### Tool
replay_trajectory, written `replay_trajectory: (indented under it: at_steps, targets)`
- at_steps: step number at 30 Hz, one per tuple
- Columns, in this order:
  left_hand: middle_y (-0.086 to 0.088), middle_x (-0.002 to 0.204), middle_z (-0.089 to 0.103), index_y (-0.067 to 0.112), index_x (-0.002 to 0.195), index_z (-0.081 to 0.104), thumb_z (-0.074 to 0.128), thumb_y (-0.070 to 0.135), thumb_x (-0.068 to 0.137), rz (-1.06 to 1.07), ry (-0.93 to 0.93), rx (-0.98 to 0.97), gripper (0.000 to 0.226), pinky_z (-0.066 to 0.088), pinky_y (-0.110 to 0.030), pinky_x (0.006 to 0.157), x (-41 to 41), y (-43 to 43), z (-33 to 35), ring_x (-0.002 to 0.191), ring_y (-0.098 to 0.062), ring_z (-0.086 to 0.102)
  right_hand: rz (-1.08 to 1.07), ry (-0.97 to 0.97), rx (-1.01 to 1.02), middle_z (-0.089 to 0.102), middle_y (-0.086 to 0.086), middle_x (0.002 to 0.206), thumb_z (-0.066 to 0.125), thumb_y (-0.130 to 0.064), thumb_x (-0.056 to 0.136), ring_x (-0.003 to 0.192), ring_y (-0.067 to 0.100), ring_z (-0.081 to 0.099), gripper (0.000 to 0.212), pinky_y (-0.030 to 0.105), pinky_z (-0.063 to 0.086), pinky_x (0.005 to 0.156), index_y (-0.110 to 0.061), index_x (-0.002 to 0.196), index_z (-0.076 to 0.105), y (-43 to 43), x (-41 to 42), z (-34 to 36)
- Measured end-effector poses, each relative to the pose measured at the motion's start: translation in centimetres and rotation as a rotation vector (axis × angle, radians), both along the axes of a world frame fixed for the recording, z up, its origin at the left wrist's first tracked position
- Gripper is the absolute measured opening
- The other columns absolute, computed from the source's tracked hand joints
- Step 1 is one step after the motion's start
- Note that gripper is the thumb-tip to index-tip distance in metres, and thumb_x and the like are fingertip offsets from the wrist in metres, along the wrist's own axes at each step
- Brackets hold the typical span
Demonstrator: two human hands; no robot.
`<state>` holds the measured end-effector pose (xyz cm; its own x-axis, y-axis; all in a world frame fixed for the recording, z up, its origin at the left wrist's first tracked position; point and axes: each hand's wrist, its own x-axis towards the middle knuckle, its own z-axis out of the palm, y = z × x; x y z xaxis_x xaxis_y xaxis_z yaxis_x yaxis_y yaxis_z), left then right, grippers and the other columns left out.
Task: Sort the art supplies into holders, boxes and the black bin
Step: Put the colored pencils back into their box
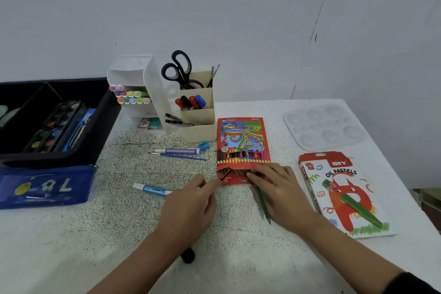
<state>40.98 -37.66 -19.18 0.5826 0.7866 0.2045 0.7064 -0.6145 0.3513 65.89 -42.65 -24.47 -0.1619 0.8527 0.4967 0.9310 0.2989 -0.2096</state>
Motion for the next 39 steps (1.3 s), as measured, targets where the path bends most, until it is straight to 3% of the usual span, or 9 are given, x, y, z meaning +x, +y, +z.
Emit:
replay_trajectory:
  at_steps: [5,12,19,24,26,27,30,34,39]
  targets:
    - [0.009,0.090,0.047,0.028,0.128,0.055,0.056,0.027,0.098,0.049,-0.004,-0.059,0.031,0.049,-0.036,0.048,1.0,0.1,-0.8,0.056,-0.012,0.052,0.004,-0.020,0.030,0.067,-0.003,0.119,0.076,-0.019,0.085,0.112,0.022,0.058,0.030,0.041,0.045,0.083,-0.015,0.115,0.073,0.1,-0.2,0.6]
    - [0.000,0.127,0.051,0.018,0.147,0.044,0.047,0.024,0.098,0.010,-0.005,-0.137,0.049,0.052,-0.035,0.081,4.6,0.4,-1.0,0.095,-0.019,0.060,0.049,-0.114,0.023,0.069,-0.006,0.118,0.070,-0.019,0.087,0.107,0.020,0.058,0.030,0.038,0.038,0.087,-0.016,0.116,0.073,0.4,-0.5,1.1]
    - [0.005,0.106,0.050,0.019,0.143,0.055,0.058,0.035,0.099,-0.059,-0.033,-0.213,0.047,0.047,-0.022,0.080,4.4,2.6,-1.6,0.091,-0.010,0.051,0.138,-0.006,-0.068,0.069,0.002,0.123,0.064,-0.008,0.083,0.111,0.020,0.062,0.036,0.034,0.047,0.098,-0.009,0.118,0.072,0.4,-0.6,1.3]
    - [0.012,0.115,0.054,0.028,0.146,0.051,0.057,0.050,0.095,-0.075,-0.090,-0.161,0.056,0.051,-0.028,0.092,2.1,3.3,-1.3,0.103,-0.004,0.050,0.082,0.134,-0.159,0.061,-0.003,0.135,0.053,-0.019,0.088,0.119,0.012,0.058,0.040,0.032,0.047,0.100,-0.014,0.125,0.069,-0.8,-0.8,1.7]
    - [0.010,0.142,0.045,0.033,0.154,0.036,0.047,0.064,0.092,-0.121,0.002,-0.102,0.070,0.038,-0.036,0.112,1.2,4.0,-1.3,0.131,-0.010,0.036,0.021,0.211,-0.176,0.060,-0.006,0.125,0.056,-0.030,0.096,0.110,0.008,0.057,0.034,0.029,0.049,0.092,-0.015,0.124,0.069,-1.2,-1.0,1.9]
    - [0.012,0.157,0.029,0.036,0.158,0.024,0.042,0.069,0.091,-0.151,0.069,-0.099,0.077,0.023,-0.040,0.119,1.0,4.6,-1.2,0.144,-0.011,0.020,-0.005,0.211,-0.201,0.060,-0.007,0.120,0.058,-0.038,0.097,0.107,0.007,0.056,0.037,0.030,0.050,0.090,-0.016,0.125,0.068,-1.3,-1.3,2.0]
    - [0.022,0.165,-0.017,0.038,0.160,-0.001,0.036,0.073,0.094,-0.259,0.230,-0.134,0.084,-0.003,-0.040,0.115,1.3,6.2,-1.2,0.150,-0.003,-0.019,-0.050,0.066,-0.252,0.058,-0.007,0.111,0.059,-0.049,0.096,0.102,0.012,0.056,0.043,0.031,0.050,0.085,-0.018,0.124,0.068,-1.1,-2.2,1.7]
    - [0.023,0.166,-0.005,0.040,0.160,0.006,0.025,0.073,0.096,-0.310,0.293,-0.134,0.074,-0.001,-0.049,0.121,1.9,7.2,-1.9,0.150,0.002,-0.018,-0.142,-0.096,-0.199,0.058,-0.010,0.102,0.052,-0.045,0.094,0.099,0.017,0.054,0.035,0.036,0.046,0.073,-0.023,0.113,0.071,-0.9,-3.0,2.2]
    - [0.023,0.166,0.009,0.040,0.158,0.018,0.016,0.078,0.092,-0.281,0.244,-0.105,0.077,0.011,-0.057,0.119,2.0,6.9,-2.5,0.152,0.002,-0.007,-0.153,-0.117,-0.245,0.056,-0.010,0.103,0.049,-0.051,0.094,0.103,0.017,0.051,0.039,0.037,0.043,0.075,-0.024,0.111,0.070,-0.8,-3.6,3.0]
